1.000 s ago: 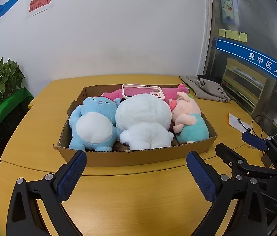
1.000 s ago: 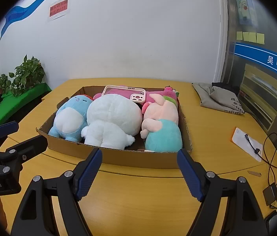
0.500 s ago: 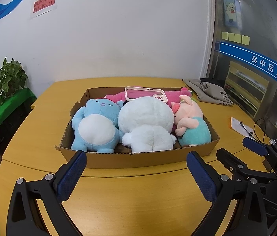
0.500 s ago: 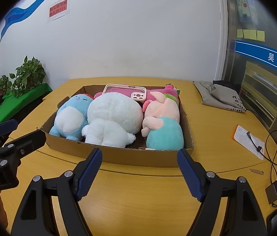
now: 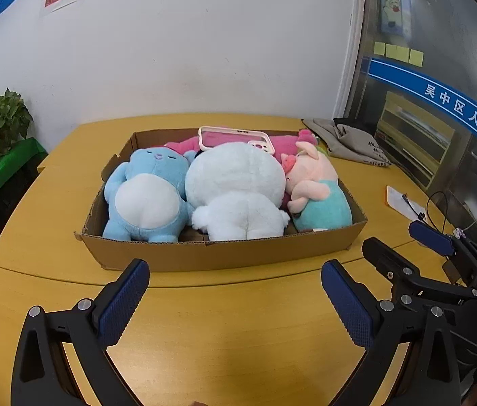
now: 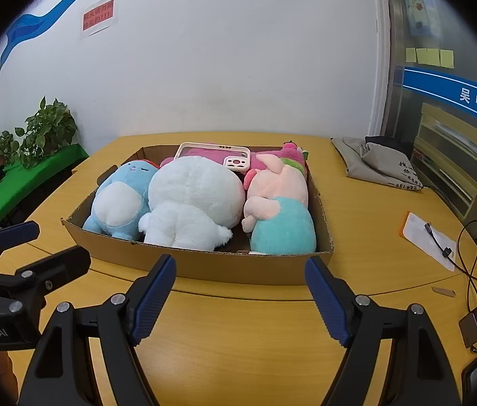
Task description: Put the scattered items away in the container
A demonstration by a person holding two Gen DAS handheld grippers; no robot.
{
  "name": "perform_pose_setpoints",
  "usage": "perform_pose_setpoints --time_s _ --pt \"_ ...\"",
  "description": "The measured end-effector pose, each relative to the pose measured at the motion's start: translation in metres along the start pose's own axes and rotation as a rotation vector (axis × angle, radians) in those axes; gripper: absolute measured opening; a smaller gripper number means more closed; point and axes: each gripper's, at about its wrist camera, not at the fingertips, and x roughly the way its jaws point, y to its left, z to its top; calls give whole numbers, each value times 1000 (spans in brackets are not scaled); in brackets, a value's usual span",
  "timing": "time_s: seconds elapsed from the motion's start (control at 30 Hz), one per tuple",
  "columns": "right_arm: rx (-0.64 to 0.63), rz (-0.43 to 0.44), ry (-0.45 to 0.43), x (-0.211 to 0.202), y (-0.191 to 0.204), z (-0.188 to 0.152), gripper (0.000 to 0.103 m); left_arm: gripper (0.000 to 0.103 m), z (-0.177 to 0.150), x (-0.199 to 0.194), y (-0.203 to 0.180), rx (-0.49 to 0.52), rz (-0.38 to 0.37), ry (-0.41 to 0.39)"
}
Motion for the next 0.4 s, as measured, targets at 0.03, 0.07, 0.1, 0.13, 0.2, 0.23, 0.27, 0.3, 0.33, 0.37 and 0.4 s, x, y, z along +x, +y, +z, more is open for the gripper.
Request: perform_pose_setpoints --time_s 0.03,0.07,0.1,0.13,0.2,0.23,0.27,0.3,0.33,0.37,0.4 --pt "0 2 -1 0 0 0 78 103 -1 1 0 -1 -2 0" --pt "-1 3 -4 0 -1 -1 78 103 -1 2 1 -3 -9 1" --pt "0 2 -6 0 -1 -1 78 103 -2 3 1 -9 -21 7" --pt "1 2 -5 0 -1 -1 78 103 -3 5 2 -15 -33 16" --pt "2 7 1 2 -2 -2 78 103 -5 4 2 -16 -41 19" --pt "2 9 3 3 -2 -3 78 103 -6 3 2 -15 -35 13" --pt "1 9 3 3 -3 -3 78 103 -7 3 2 -17 -25 13" --pt "1 9 3 3 -3 -3 78 103 -8 2 2 -23 -13 15" --pt "3 9 6 3 -3 -4 78 103 -9 3 2 -25 -6 17" --pt "5 10 9 4 -3 -4 78 103 -10 3 2 -22 1 18" --pt "6 12 9 4 -3 -4 78 103 -10 4 2 -13 11 19"
